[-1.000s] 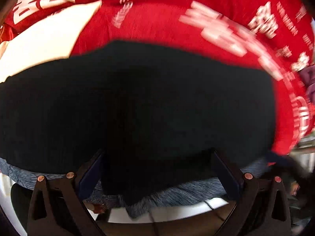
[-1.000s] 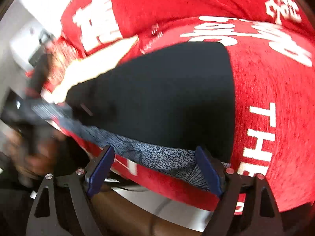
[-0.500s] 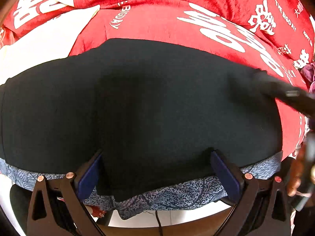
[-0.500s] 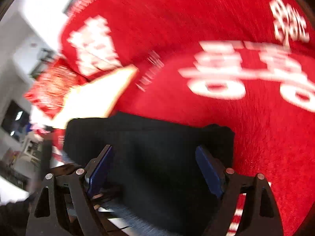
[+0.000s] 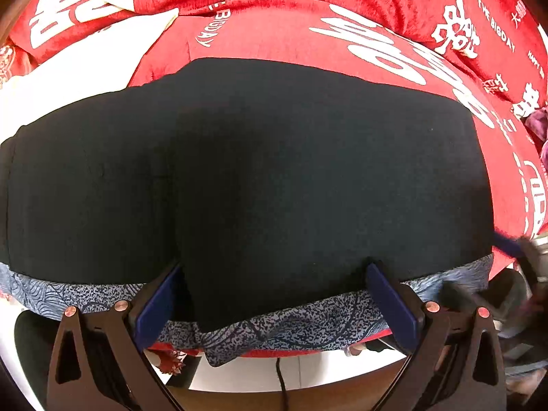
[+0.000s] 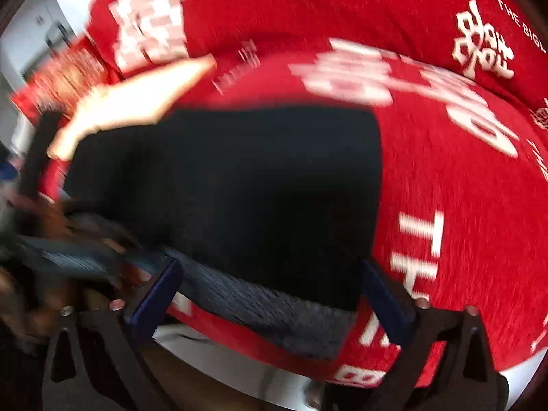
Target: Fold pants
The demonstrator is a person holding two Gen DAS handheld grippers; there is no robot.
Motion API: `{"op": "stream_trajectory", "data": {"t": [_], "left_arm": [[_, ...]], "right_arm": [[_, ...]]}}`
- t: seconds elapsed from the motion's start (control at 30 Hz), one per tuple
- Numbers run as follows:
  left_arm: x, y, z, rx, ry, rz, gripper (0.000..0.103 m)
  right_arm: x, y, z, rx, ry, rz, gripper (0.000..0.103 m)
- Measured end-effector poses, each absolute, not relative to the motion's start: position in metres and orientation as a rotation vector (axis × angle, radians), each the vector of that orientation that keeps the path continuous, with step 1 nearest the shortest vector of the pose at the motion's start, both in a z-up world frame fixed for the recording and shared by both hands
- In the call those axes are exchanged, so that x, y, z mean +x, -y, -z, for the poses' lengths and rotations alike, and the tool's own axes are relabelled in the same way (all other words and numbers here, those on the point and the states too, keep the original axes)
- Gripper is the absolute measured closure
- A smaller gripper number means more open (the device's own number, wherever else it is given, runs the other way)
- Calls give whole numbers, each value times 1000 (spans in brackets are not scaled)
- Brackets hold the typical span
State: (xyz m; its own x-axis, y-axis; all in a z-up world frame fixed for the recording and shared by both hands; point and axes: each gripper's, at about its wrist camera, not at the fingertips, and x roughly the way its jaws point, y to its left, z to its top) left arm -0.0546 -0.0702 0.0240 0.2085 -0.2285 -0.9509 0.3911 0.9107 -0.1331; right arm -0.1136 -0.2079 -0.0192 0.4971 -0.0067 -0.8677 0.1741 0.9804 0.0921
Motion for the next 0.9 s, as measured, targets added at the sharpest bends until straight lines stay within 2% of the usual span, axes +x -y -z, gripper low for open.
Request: {"op": "stream_trajectory", "data": {"t": [0.07, 0.17, 0.33, 0.47, 0.57, 0.67, 0.7, 0.8, 0.9], "left_arm": [[-53, 61, -30, 125, -1294, 405, 0], [-46, 25, -48, 31, -1244, 333, 0], [-24, -52, -61, -114, -1182, 178, 0], [-2, -102, -37, -224, -1256, 64, 0], [2, -112, -26, -254, -1278, 47, 0], [0, -115, -32, -230, -1253, 40, 0], [-3, -122, -36, -243, -1232, 26, 0], [-3, -147, -44, -302, -1178, -29, 0], [4, -164, -29, -344, -1218, -63, 0]], "right_arm": [[-109, 216, 35, 236, -1096, 120, 0], [-110, 220, 18, 288, -1065, 151, 0], [-120, 195, -40, 60, -929, 210, 0], [-104, 171, -69, 3, -855, 106, 0], [-72, 150, -50, 5, -933, -27, 0], [-33, 136, 18, -62, -1224, 5, 0], [-28, 129, 28, -148, -1249, 38, 0], [-23, 102, 5, -260, -1196, -1, 0], [-19, 66, -44, -379, -1000, -102, 0]]}}
